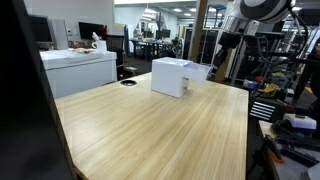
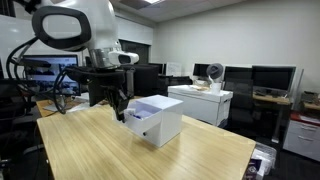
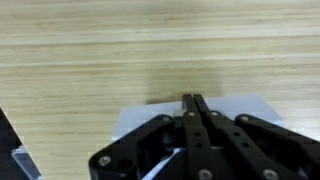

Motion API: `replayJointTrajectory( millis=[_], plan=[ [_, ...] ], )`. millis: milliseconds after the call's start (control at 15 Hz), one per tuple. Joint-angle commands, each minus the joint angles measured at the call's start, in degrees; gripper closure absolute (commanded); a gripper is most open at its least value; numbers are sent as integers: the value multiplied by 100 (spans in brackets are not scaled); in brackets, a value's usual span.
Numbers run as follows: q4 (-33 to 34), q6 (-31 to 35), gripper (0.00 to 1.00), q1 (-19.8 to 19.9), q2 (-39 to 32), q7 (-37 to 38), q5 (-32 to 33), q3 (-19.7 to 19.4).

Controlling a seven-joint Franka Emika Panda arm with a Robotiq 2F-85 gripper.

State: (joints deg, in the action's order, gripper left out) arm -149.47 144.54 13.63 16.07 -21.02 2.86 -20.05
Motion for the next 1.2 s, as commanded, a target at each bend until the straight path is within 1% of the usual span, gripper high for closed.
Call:
replayJointTrajectory(
  millis=[0, 200, 267, 467, 533, 600, 800, 933, 1133],
  plan=[
    [-93, -551, 94, 49, 192, -79, 71, 46],
    [-38, -927, 95, 67, 127, 2, 142, 85],
    [-63, -923, 95, 60, 133, -26, 135, 80],
    [-218, -213, 96, -42, 67, -383, -55, -31],
    [-264, 322, 96, -145, -116, -673, -183, -106],
    [-301, 486, 95, -185, -135, -770, -239, -134],
    [-473, 1454, 95, -491, -410, -1320, -597, -291],
    [-507, 1844, 95, -746, -459, -1638, -995, -385],
    [-500, 2118, 95, -1234, -353, -2117, -1630, -619]
  ],
)
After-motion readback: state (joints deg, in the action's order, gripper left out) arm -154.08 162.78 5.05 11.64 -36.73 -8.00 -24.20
